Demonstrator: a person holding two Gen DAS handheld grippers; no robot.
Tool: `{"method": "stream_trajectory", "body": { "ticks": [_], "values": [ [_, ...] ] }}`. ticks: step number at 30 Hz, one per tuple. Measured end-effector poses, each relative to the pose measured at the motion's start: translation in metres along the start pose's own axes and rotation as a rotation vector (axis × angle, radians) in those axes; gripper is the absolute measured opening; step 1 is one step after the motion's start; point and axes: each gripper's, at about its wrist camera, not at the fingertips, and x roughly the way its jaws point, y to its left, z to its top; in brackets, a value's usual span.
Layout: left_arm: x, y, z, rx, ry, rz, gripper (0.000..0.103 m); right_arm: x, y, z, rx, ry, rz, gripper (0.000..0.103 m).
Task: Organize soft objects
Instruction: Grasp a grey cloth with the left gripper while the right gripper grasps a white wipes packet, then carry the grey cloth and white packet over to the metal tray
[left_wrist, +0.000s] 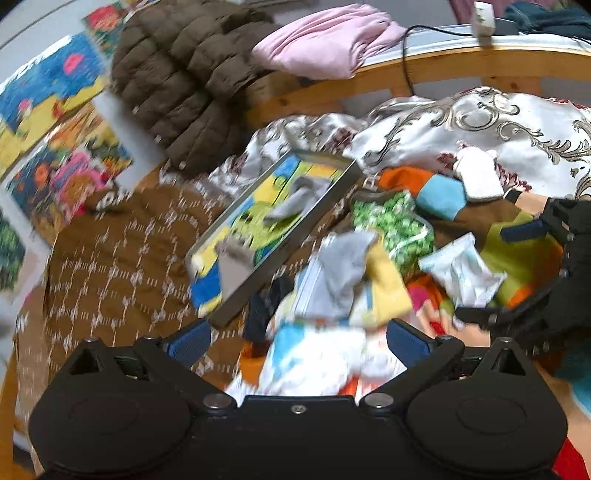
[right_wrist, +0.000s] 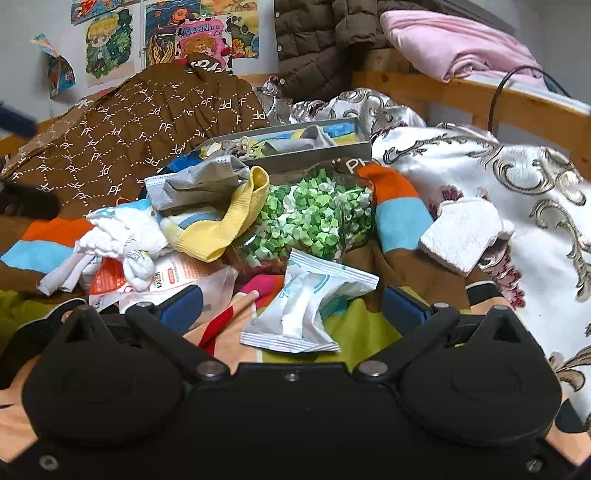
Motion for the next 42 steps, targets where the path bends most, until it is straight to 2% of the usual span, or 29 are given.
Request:
{"method": "stream_trajectory", "body": {
  "ticks": [4, 7, 12, 16, 24, 26, 29, 32, 34, 38, 42],
  "values": [
    [0.02, -0.01, 0.013, 0.028, -0.019, -0.037, 0.093, 0.011, -0.004, 0.0, 0.015, 0.015, 0.005, 0.087],
    [0.033, -0.01, 0.02, 0.001, -0.009, -0.084, 0.085, 0.017, -0.006, -0.001, 0.033, 0.023, -0.004, 0.083],
    [0.047, -0.011, 0.027, -0.027, -0.02, -0.079, 0.074, 0.025, -0.014, -0.005, 0.074, 0.04, 0.0, 0.075],
    [0.059, -0.014, 0.026, -0.007, 0.017, -0.086, 0.058, 0.027, -0.017, -0.008, 0.096, 0.042, 0.005, 0.071],
    [0.074, -0.015, 0.025, -0.011, 0.052, -0.088, 0.045, 0.032, -0.023, -0.009, 0.144, 0.048, 0.041, 0.07],
    [0.076, -0.015, 0.027, -0.02, 0.057, -0.089, 0.034, 0.035, -0.021, -0.009, 0.148, 0.058, 0.043, 0.067],
    [0.079, -0.016, 0.03, -0.025, 0.056, -0.061, 0.017, 0.038, -0.021, -0.01, 0.154, 0.069, 0.05, 0.054],
    [0.079, -0.015, 0.031, -0.028, 0.053, -0.053, 0.013, 0.038, -0.022, -0.011, 0.164, 0.071, 0.051, 0.046],
    [0.078, -0.015, 0.03, -0.03, 0.049, -0.047, 0.012, 0.039, -0.023, -0.011, 0.179, 0.081, 0.057, 0.035],
    [0.07, -0.019, 0.026, -0.008, 0.025, -0.033, 0.008, 0.038, -0.021, -0.012, 0.181, 0.085, 0.065, 0.03],
    [0.059, -0.024, 0.023, 0.0, 0.011, -0.053, 0.005, 0.037, -0.019, -0.012, 0.178, 0.086, 0.059, 0.022]
  ]
}}
